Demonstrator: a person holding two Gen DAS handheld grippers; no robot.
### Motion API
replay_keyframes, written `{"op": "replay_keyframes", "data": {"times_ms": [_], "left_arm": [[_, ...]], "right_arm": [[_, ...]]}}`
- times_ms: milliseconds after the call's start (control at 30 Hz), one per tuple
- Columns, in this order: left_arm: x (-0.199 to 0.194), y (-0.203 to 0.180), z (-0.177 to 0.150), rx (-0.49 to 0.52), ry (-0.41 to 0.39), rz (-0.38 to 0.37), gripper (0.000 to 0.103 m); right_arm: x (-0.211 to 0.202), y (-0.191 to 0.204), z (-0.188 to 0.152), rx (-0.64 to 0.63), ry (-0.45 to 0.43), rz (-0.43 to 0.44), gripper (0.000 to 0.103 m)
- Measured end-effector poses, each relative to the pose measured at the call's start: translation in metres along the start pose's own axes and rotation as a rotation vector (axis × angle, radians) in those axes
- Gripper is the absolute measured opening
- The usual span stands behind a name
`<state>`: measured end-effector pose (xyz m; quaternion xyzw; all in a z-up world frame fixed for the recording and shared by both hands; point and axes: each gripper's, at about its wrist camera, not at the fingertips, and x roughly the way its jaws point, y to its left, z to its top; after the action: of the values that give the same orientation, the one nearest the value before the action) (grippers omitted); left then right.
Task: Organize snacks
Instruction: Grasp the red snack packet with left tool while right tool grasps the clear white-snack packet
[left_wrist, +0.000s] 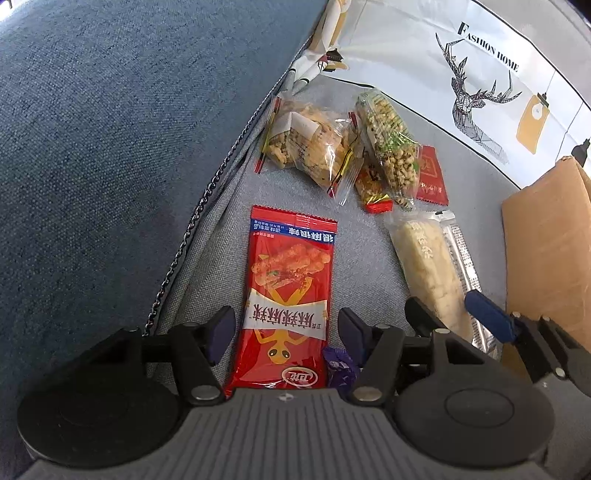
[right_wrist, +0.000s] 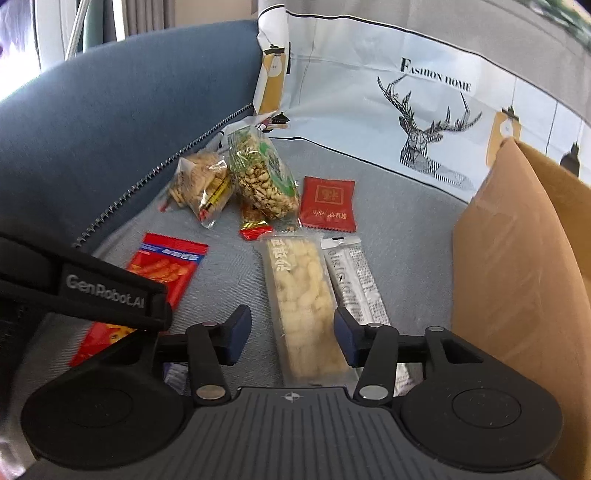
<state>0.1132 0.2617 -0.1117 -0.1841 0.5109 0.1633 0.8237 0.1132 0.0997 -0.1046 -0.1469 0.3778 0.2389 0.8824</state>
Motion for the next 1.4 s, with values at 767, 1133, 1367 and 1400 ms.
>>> {"op": "replay_keyframes", "data": {"times_ms": [767,1133,1367,1400], "left_arm": [[0.007,-0.015,0.0,0.119,-0.021,0.047,0.048],[-0.004,-0.006,0.001,0.047,-0.031,-0.136,0.048],[0.001,-0.008,-0.001,0.058,-0.002,-0.115,0.055],[0.003,-0.008,-0.001,0.065,0.0,-0.111,0.055]], "right_arm": [[-0.005,-0.003,-0.008,-0.065,0.033,0.03,0.038],[-0.029,0.005,-0.036,-0.122,0.137,0.065,0.038],[-0.027,-0.006,-0.033,-0.026,0.145,0.105,0.04],[-0.026,-0.007,-0.033,-0.023,0.147,0.108,0.04]]}}
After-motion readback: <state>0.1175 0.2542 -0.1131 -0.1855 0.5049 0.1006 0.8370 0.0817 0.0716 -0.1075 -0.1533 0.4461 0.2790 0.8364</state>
